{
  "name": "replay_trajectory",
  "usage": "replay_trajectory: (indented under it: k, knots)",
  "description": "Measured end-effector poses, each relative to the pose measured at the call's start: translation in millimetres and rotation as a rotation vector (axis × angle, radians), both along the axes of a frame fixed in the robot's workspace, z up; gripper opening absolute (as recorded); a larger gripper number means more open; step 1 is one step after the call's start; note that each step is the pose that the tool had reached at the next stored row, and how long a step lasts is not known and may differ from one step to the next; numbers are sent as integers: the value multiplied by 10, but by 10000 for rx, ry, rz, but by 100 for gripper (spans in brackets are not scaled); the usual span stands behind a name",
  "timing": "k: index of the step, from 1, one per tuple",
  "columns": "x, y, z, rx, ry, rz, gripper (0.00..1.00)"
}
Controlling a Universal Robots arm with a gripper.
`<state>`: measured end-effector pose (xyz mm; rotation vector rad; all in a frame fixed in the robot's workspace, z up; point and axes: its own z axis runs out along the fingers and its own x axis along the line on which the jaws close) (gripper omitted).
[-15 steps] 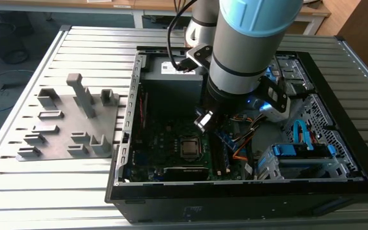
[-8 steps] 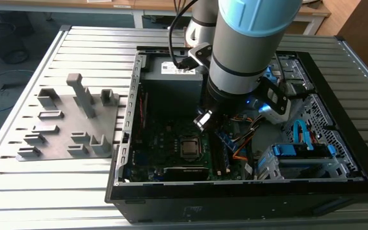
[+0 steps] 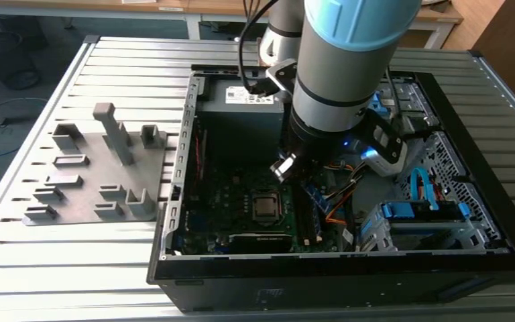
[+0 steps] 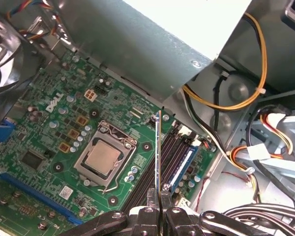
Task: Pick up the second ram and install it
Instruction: 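Insert the second ram into the second slot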
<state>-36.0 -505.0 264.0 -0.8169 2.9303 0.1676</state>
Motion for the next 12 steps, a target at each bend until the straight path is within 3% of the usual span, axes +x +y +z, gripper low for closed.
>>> replay_trajectory:
  k: [12]
  knots:
    - [0, 0, -1, 0, 0, -839, 13]
